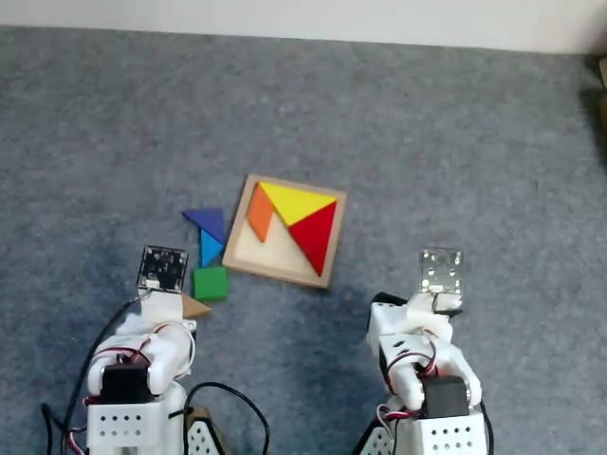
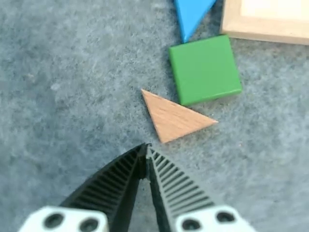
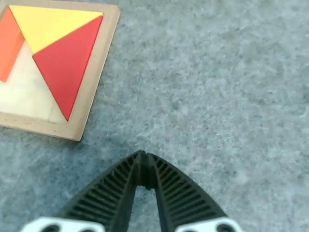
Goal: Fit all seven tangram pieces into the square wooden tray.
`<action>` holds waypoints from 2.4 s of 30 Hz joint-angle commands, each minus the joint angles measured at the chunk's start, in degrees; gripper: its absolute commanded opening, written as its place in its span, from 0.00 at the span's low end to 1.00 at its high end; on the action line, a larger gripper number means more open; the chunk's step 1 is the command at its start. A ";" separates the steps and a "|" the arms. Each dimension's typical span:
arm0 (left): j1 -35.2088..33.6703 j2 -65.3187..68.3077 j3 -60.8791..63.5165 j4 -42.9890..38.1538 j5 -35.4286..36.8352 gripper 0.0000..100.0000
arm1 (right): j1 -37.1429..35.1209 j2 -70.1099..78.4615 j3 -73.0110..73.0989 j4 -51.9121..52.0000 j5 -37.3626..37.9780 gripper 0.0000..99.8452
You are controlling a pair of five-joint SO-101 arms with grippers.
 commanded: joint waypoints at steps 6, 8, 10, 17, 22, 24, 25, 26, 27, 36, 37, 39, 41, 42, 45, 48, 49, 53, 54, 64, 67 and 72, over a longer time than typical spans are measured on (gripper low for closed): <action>-11.38 -2.86 -8.04 -10.90 -30.68 0.01 | 0.66 -0.57 8.13 0.40 -0.44 0.00; -11.03 -2.68 -10.15 -10.90 -31.30 0.01 | 0.66 -0.57 8.13 0.31 -0.44 0.00; -10.86 -2.59 -13.05 -10.73 -30.51 0.01 | 0.66 -0.57 8.13 0.31 -0.44 0.00; -9.89 -2.42 -22.29 -3.60 -30.42 0.03 | 0.66 -0.57 8.13 0.13 -0.53 0.00; -7.34 -2.42 -23.16 1.32 -26.29 0.14 | 0.66 -0.57 8.13 0.13 -0.53 0.00; -7.34 -2.42 -23.16 1.49 -25.58 0.16 | 0.66 -0.57 8.13 0.13 -0.53 0.00; -7.25 -2.42 -23.16 1.49 -25.58 0.16 | 0.66 -0.57 8.13 0.13 -0.53 0.00; -7.16 -1.80 -23.16 1.49 -25.58 0.16 | 0.66 -0.57 8.13 0.13 -0.53 0.00; -7.16 -0.57 -23.43 1.41 -25.58 0.16 | 0.66 -0.57 8.13 0.13 -0.53 0.00; -5.32 32.92 -40.66 1.32 -23.65 0.17 | 0.66 -0.57 8.13 0.13 -0.53 0.00; -4.79 36.97 -42.42 1.32 -23.65 0.17 | 0.66 -0.57 8.13 0.13 -0.53 0.00; -3.12 45.41 -45.76 1.32 -23.65 0.17 | 0.66 -0.57 8.13 0.13 -0.53 0.00; -1.98 53.05 -48.84 1.32 -22.42 0.21 | 0.66 -0.57 8.13 0.13 -0.44 0.00; -1.63 56.75 -50.68 0.79 -20.04 0.22 | 0.66 -0.57 8.13 0.13 -0.44 0.00; -1.36 66.24 -55.52 -2.90 -14.77 0.25 | 0.66 -0.57 8.13 0.13 -0.44 0.00; -1.19 74.77 -59.12 -7.38 -13.01 0.26 | 0.66 -0.57 8.13 0.04 -0.44 0.00; -1.19 77.05 -60.09 -8.88 -11.96 0.26 | 0.66 -0.57 8.13 0.04 -0.44 0.00; -1.10 85.67 -63.52 -13.19 -9.05 0.26 | 0.66 -0.57 8.04 0.04 -0.44 0.00; -0.75 87.60 -64.13 -13.89 -9.05 0.26 | 0.75 -0.57 8.04 0.04 -0.44 0.00; 4.79 102.11 -71.08 -17.41 -5.71 0.26 | 0.75 -0.57 8.04 0.04 -0.44 0.00; 4.79 106.15 -74.15 -17.93 -4.48 0.26 | 0.75 -0.57 8.04 0.04 -0.44 0.00; 4.44 113.19 -78.73 -17.49 -4.48 0.26 | 0.75 -0.57 8.04 0.04 -0.44 0.00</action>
